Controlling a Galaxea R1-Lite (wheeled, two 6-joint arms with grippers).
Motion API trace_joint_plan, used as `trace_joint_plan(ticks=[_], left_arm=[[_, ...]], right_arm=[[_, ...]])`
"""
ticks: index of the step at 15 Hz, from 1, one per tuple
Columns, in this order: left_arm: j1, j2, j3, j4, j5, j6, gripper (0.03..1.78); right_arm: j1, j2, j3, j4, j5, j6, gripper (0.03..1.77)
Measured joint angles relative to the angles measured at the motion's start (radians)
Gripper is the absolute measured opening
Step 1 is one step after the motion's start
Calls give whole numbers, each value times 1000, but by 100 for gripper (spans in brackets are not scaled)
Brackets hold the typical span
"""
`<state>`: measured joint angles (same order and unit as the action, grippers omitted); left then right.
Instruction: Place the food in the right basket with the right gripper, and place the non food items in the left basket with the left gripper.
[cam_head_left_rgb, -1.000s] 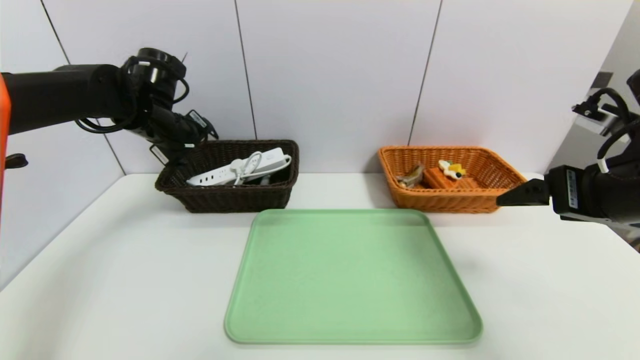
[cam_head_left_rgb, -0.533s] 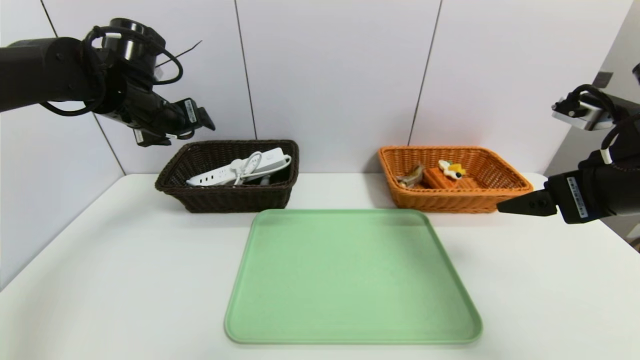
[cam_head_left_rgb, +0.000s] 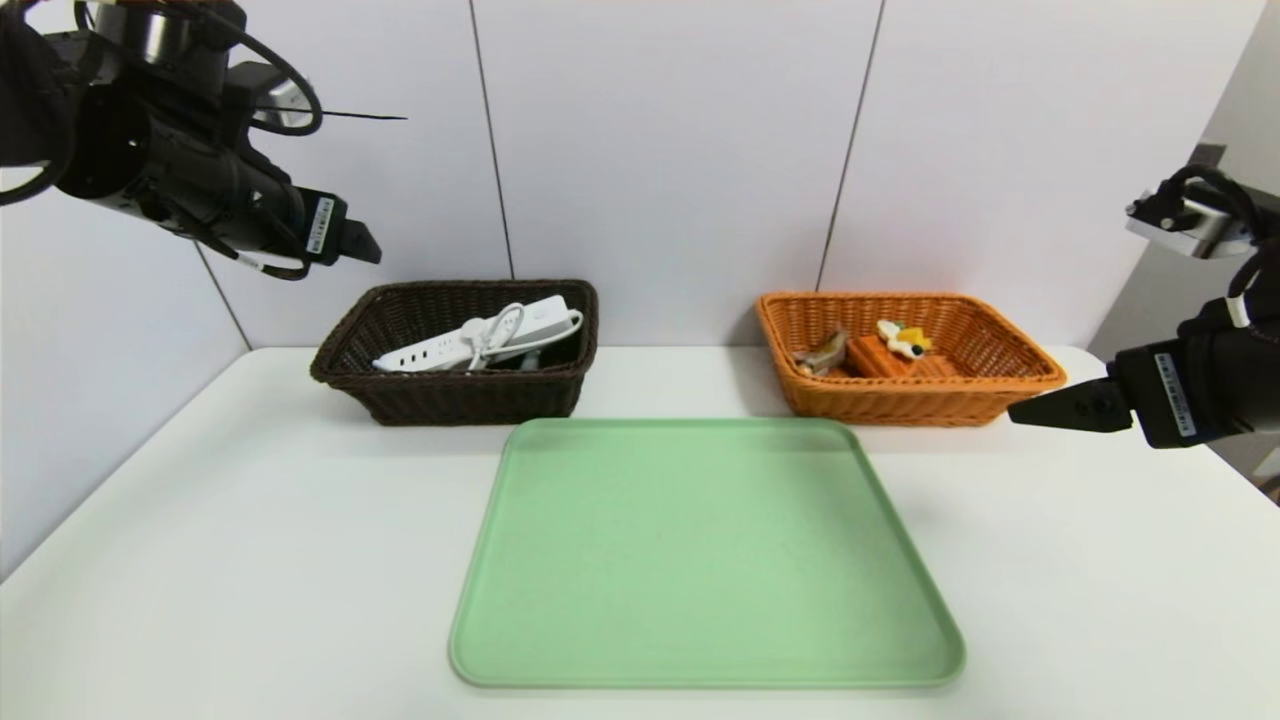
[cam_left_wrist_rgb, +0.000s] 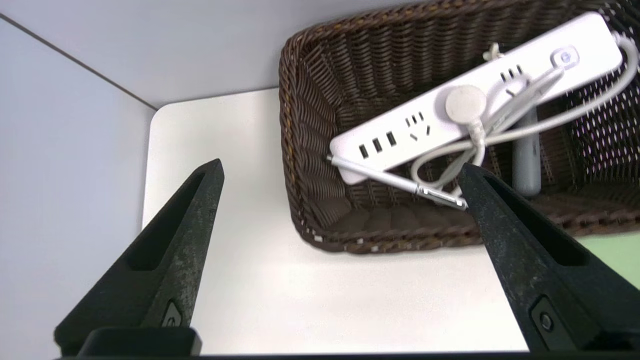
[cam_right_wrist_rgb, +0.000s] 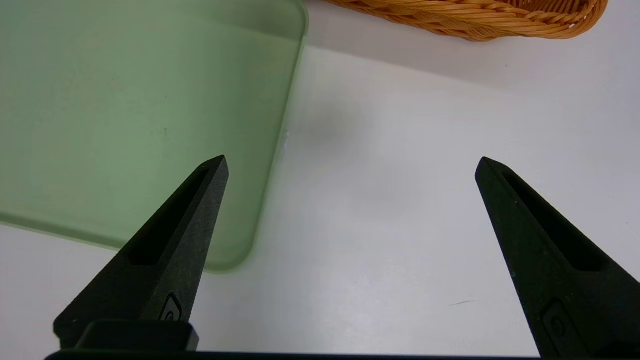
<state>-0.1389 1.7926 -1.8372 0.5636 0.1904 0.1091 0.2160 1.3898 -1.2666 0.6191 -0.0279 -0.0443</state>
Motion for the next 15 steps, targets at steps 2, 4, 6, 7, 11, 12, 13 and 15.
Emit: trace_joint_plan(ticks=[2,4,6,7,11,12,13,15], left_arm=[[-9,-85,70,7,4,23,167],[-10,-186,132,26,26,27,167],[-3,-302,217,39,74,25,167],[-1,-366,277,39,97,24,167],[20,-654,550,-2,136,21,169],[28,-729,610,-15,139,16,169],[36,-807,669,-21,141,9,169],[47,-984,793,-25,151,-4,169]], right_arm=[[-30,-27,8,0,-1,-2,171],[-63,-61,11,-1,-6,-3,171],[-103,-117,30,-2,-9,-2,171],[-121,-151,53,-3,-9,-2,171],[-179,-330,196,-10,-9,-2,171],[-184,-385,243,-18,-8,-2,171],[-187,-448,296,-32,-8,-2,171],[-190,-603,411,-51,-7,-3,171]])
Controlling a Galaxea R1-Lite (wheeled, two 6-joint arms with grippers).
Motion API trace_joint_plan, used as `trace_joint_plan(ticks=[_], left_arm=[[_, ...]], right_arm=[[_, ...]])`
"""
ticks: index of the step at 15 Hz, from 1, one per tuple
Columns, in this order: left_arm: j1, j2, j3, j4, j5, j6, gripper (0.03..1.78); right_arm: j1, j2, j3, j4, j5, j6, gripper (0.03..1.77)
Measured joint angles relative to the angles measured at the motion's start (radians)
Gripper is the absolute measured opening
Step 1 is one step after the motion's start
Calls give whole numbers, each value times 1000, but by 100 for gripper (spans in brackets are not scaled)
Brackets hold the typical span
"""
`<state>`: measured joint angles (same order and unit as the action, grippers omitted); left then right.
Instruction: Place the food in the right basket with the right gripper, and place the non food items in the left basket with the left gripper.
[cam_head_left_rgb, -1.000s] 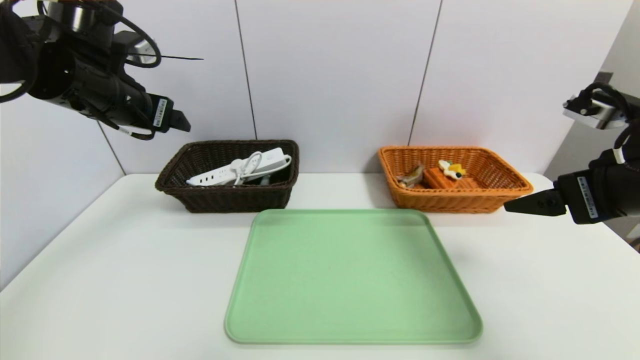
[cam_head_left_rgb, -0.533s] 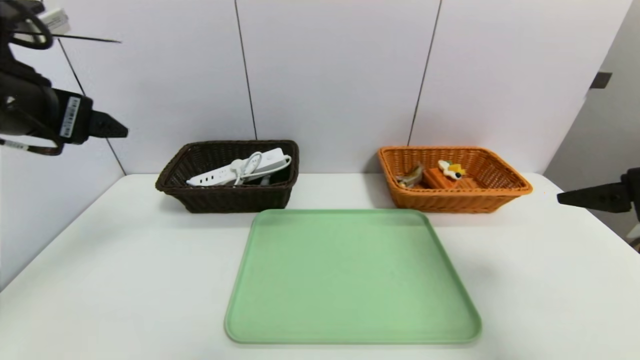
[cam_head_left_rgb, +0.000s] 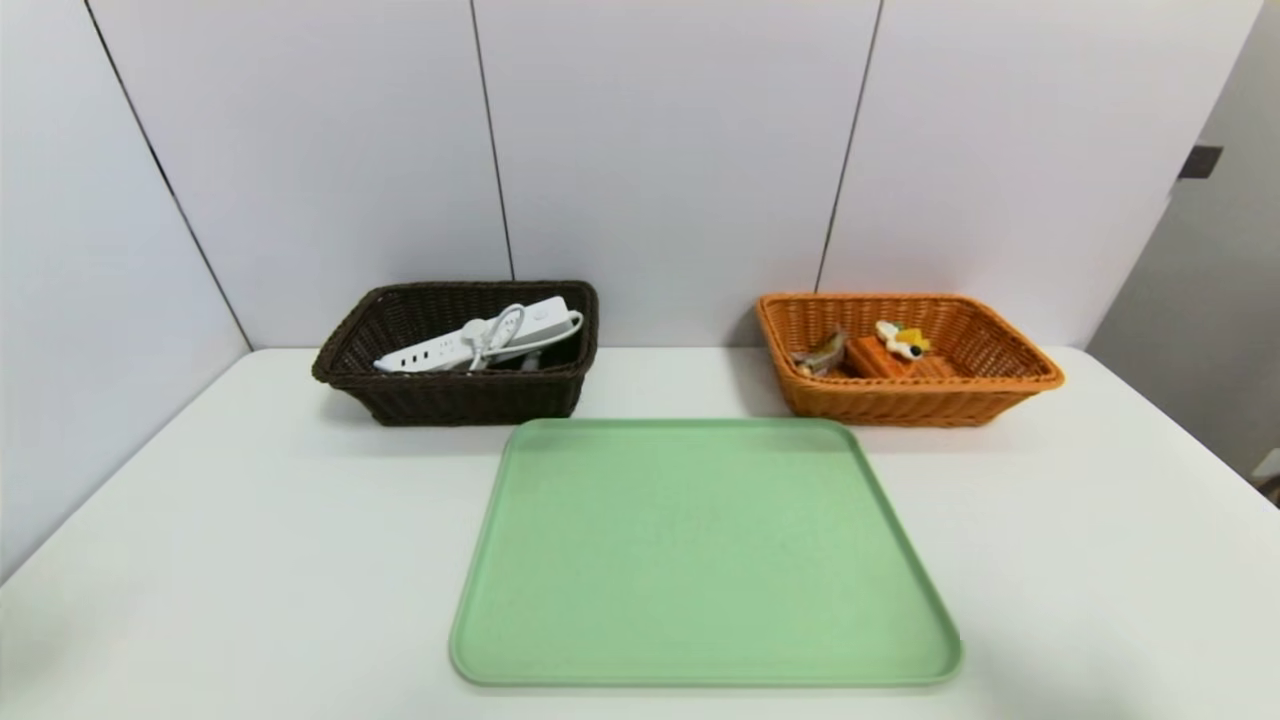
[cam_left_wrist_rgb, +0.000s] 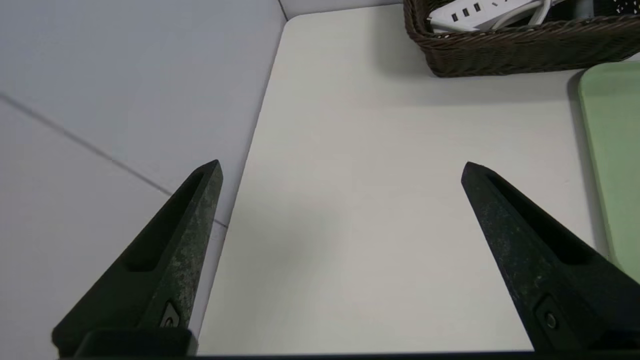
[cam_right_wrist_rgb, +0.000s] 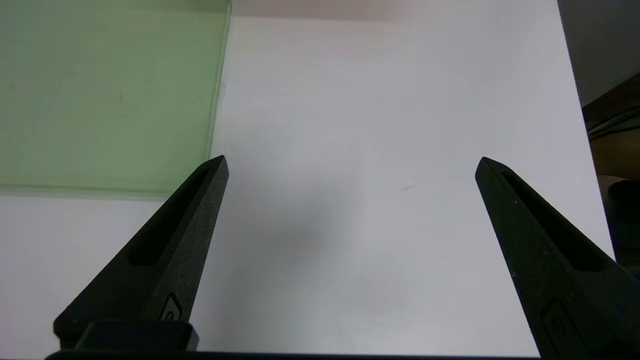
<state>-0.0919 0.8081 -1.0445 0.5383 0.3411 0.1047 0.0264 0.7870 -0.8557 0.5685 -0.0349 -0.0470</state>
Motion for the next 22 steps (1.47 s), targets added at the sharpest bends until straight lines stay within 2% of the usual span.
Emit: trace_joint_plan(ticks=[4,7,9,13,16,19,20,21,22], left_arm=[[11,-349,224,-12,15,-19,169],[36,-500,316,-71,-6,-84,169],[55,-569,359,-72,-53,-82,169],[81,-738,529,-85,-160,-29,169],[85,-791,716,-262,-227,2,169],[86,-806,959,-574,-296,46,169],[86,-808,1001,-641,-322,50,169],[86,-808,1023,-649,-355,53,169],[86,-809,1033,-609,-374,52,169]], right_arm=[[-2,-359,196,-10,5,-4,171],[-14,-590,284,-18,45,-16,171],[-20,-699,315,-33,74,-18,171],[-23,-774,414,-240,91,-39,171],[-24,-787,584,-477,95,-62,171],[-24,-789,796,-747,102,-143,171],[-24,-789,826,-782,100,-168,171],[-24,-789,841,-767,92,-168,171],[-24,-789,848,-708,86,-147,171]])
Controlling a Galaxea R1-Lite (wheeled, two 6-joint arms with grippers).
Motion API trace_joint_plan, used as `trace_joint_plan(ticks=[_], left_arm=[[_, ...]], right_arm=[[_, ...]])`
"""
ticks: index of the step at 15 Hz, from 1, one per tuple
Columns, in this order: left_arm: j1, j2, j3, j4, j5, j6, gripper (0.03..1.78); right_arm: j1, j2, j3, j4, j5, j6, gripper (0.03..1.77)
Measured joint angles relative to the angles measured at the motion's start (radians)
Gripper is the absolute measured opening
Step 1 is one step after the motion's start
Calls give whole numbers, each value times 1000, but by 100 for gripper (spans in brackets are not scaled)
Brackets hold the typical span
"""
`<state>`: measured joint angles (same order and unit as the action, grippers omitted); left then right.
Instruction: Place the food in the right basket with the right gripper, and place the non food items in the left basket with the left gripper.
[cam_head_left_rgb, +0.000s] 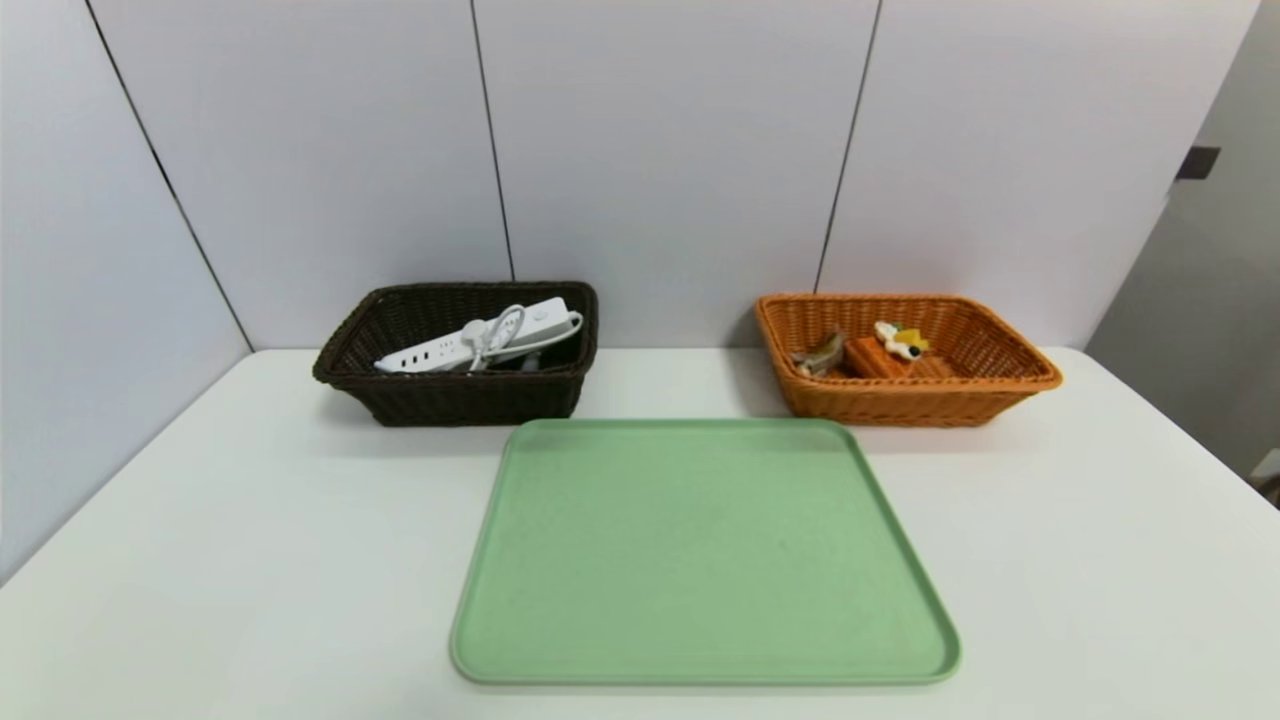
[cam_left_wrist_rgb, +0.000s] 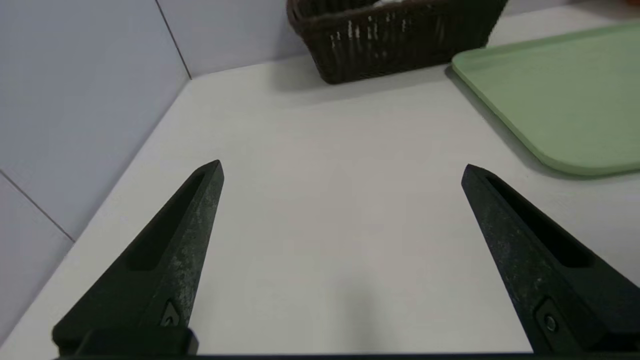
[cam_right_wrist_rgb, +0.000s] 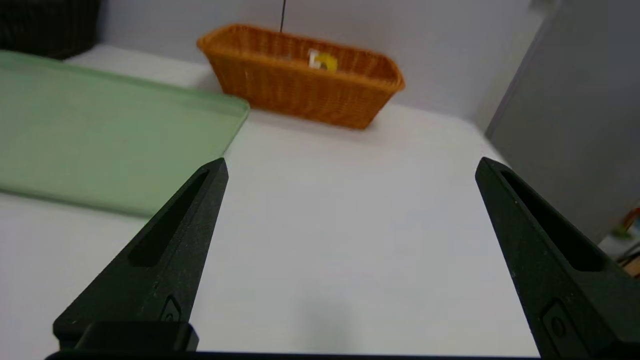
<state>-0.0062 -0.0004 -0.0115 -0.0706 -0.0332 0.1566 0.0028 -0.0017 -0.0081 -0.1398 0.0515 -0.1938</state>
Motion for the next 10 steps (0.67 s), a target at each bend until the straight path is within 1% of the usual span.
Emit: trace_joint_plan(ticks=[1,2,3,6,10], left_arm=[[0,0,6,59,-5,-14,169],[0,0,6,73,-6,-34,169],[0,0,8,74,-6,-48,169],[0,0,11,74,8,-107,169],[0,0,11,74,31,-149,169]], right_arm=[[0,0,5,87,-4,34,171],[0,0,6,133,-10,83,171],[0,0,7,137,-12,111,171],[0,0,8,137,-17,138,171],[0,0,8,140,-21,133,171]])
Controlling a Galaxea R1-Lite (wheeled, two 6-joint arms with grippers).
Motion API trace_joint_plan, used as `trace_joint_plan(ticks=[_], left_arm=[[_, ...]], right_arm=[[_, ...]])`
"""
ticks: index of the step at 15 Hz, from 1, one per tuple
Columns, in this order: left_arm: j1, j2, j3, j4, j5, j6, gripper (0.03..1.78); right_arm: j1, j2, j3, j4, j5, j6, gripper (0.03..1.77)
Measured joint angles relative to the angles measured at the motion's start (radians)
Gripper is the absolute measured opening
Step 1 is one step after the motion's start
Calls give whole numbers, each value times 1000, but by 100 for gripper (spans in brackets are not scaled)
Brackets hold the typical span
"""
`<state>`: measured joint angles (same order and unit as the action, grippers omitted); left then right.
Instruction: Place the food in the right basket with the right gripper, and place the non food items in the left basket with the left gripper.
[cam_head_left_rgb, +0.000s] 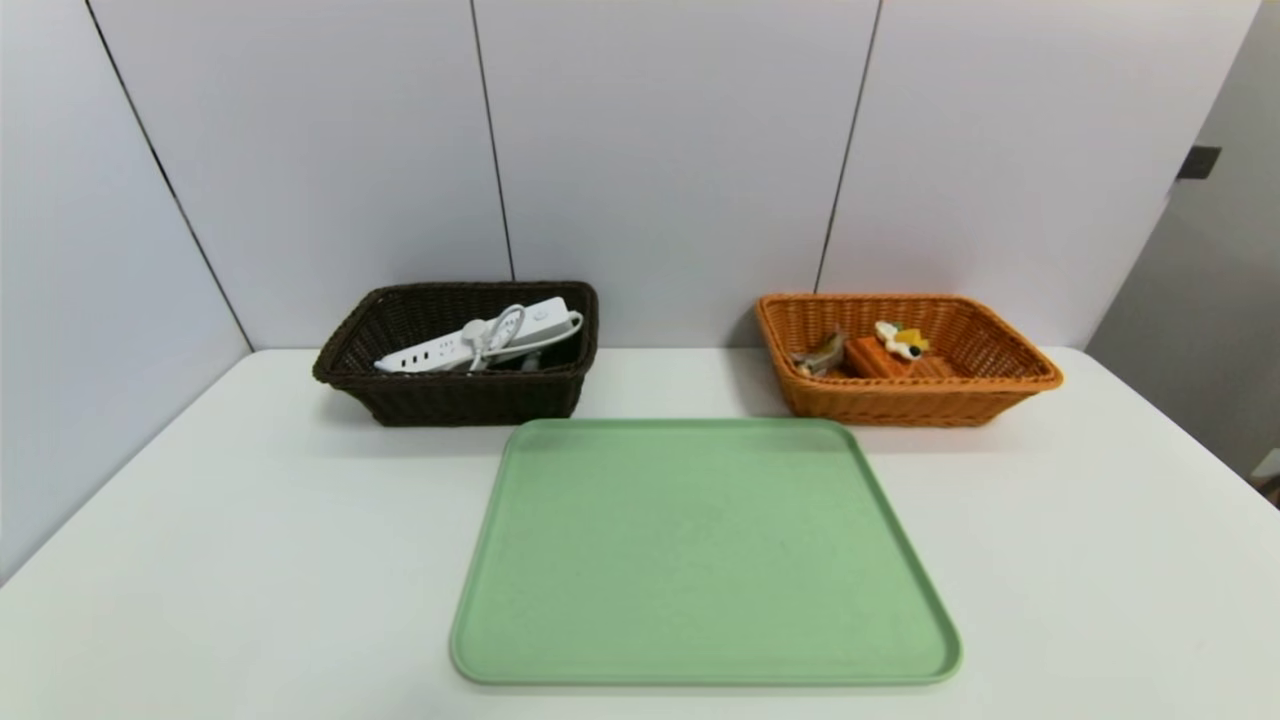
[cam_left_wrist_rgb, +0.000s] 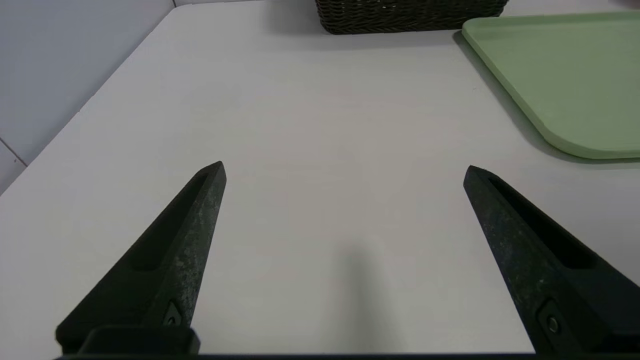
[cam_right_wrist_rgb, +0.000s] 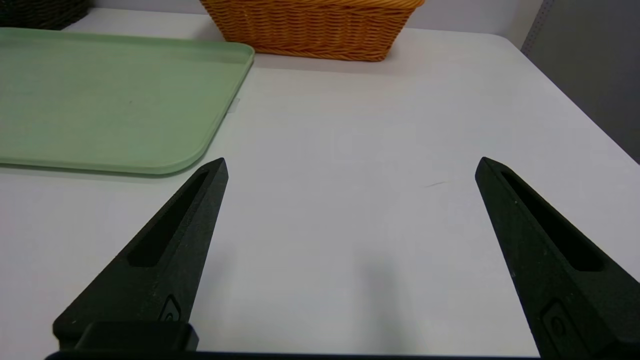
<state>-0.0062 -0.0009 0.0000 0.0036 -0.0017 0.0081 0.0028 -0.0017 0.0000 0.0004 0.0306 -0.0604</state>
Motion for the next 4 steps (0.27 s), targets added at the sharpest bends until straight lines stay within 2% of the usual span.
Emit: trace_joint_plan(ticks=[4], left_arm=[[0,0,0,-2,4,-31,169]], right_arm=[[0,0,0,-3,-10,36,171]])
